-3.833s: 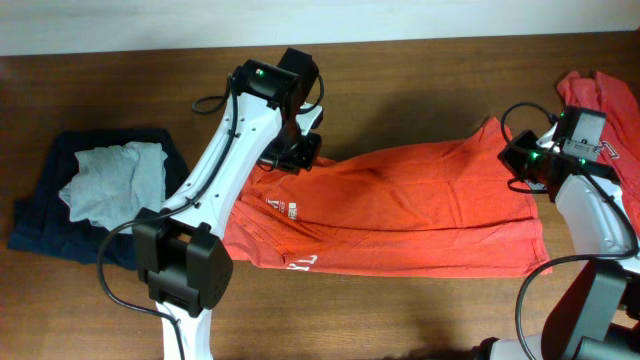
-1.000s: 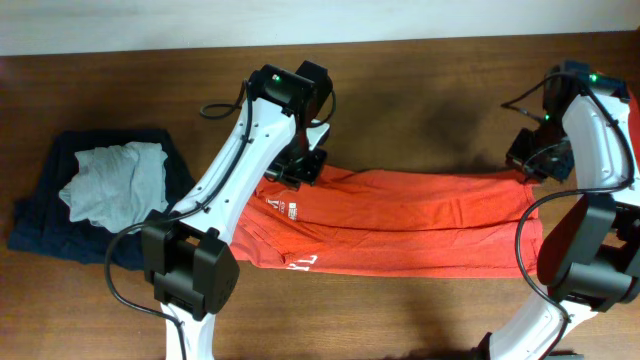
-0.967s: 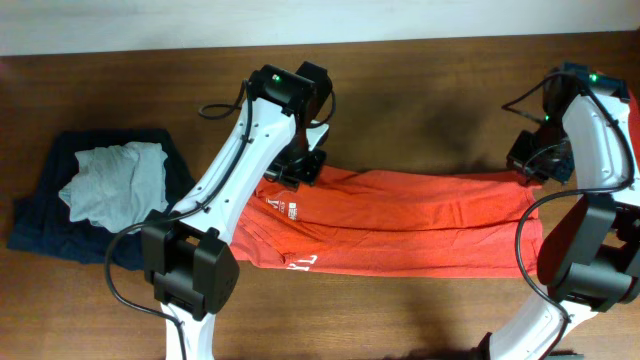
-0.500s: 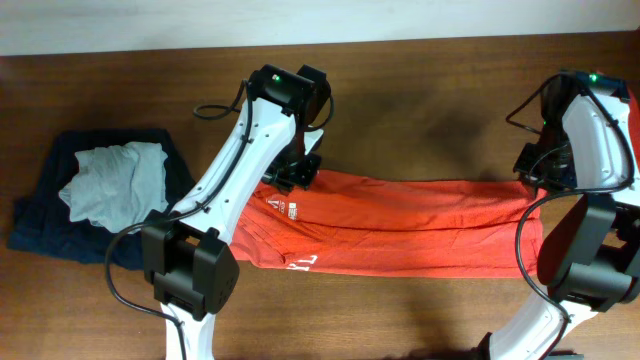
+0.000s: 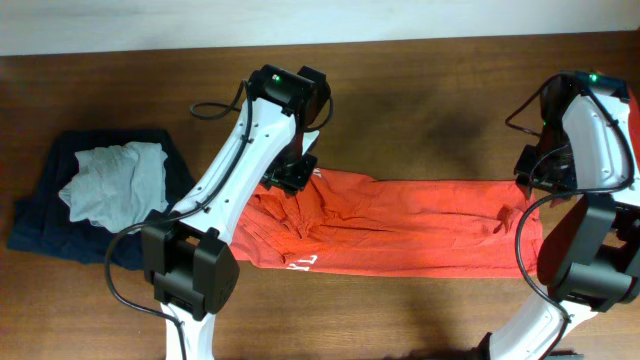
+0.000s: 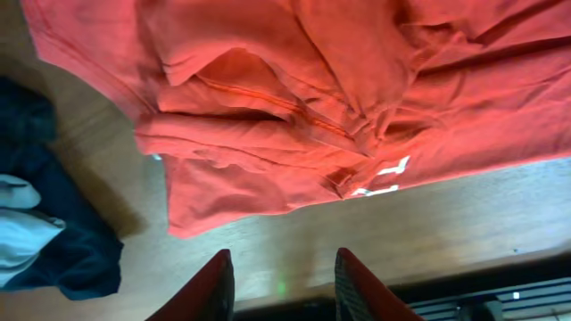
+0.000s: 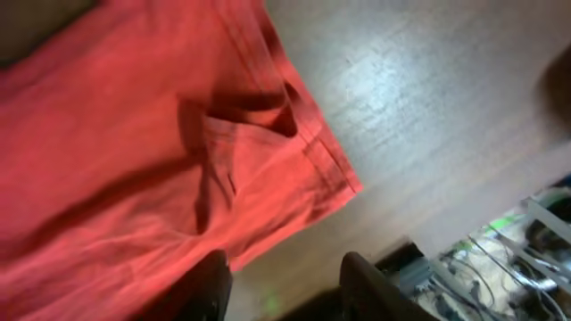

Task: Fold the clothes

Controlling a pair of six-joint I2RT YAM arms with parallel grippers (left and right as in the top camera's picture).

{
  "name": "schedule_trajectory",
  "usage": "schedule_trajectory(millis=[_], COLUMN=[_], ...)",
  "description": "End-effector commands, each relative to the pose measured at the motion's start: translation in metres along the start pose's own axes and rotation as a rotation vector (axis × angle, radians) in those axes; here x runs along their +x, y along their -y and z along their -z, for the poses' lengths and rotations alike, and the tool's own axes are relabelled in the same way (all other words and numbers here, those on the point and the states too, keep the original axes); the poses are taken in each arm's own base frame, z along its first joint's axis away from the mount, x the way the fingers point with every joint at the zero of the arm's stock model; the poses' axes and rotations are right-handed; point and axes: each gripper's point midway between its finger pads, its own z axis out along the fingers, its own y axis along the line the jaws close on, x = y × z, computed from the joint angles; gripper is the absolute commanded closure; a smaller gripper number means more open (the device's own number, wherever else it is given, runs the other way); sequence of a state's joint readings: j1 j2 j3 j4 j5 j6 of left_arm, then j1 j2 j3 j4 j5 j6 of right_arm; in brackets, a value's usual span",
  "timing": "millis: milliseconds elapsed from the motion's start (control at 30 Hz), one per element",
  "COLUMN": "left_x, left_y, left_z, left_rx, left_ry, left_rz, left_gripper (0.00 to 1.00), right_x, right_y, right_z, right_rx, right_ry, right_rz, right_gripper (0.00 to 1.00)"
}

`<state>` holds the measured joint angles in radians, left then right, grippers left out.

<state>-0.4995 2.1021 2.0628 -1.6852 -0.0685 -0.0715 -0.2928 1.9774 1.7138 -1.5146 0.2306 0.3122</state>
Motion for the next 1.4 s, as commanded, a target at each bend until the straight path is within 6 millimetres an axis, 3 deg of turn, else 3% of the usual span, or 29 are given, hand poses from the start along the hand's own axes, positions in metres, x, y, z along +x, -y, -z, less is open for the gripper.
schedule_trajectory(millis=[0,100,167,333,367,567,633,667,733,767,867,1000,1133,1233,1367], left_x=[-0.005,-0.006,-0.007,-0.011,-0.010,-0.004,-0.006,-0.006,-0.005,-0.003,0.013,0.047,0.070,0.063,0.029], left_y=[-0.016,-0.032,-0.047,-0.080,-0.089,-0.111,-0.112,-0.112,-0.110,-0.109,-0.106,-0.110,-0.117,-0.115,-0.097], left_z=[0.024,0.051,0.072,0.115,0.118,0.090,0.078,0.073,0.069,0.069,0.086,0.130,0.162,0.148,0.084], left_rx=[-0.029,-0.021,-0.015,0.005,0.002,0.000,0.010,0.018,0.025,0.029,0.027,-0.023,-0.071,-0.060,0.036], left_ry=[0.085,0.178,0.261,0.470,0.484,0.402,0.381,0.371,0.355,0.350,0.381,0.505,0.647,0.671,0.611], left_rz=[0.028,0.079,0.133,0.259,0.282,0.342,0.348,0.349,0.347,0.346,0.344,0.358,0.384,0.383,0.344], left_gripper=[0.64,0.64,0.64,0.60,0.57,0.56,0.57,0.63,0.72,0.82,0.87,0.86,0.73,0.58,0.27], right_x=[-0.003,-0.004,-0.005,-0.003,0.001,0.039,0.059,0.067,0.085,0.094,0.120,0.152,0.163,0.159,0.146], right_y=[-0.019,-0.045,-0.061,-0.070,-0.063,-0.017,-0.001,0.006,0.025,0.033,0.047,0.055,0.055,0.050,0.042], right_z=[0.015,0.030,0.051,0.130,0.160,0.247,0.268,0.274,0.283,0.285,0.290,0.294,0.285,0.271,0.250], right_rx=[-0.129,-0.311,-0.466,-0.793,-0.858,-0.865,-0.825,-0.801,-0.744,-0.727,-0.686,-0.677,-0.676,-0.676,-0.674], right_ry=[0.049,0.080,0.136,0.366,0.465,0.852,0.959,0.999,1.057,1.075,1.125,1.174,1.140,1.085,1.006], right_rz=[0.048,0.101,0.152,0.216,0.222,0.267,0.255,0.246,0.164,0.125,0.091,0.087,0.086,0.084,0.082], right_gripper=[0.55,0.55,0.55,0.54,0.54,0.50,0.47,0.44,0.41,0.39,0.37,0.31,0.30,0.30,0.29])
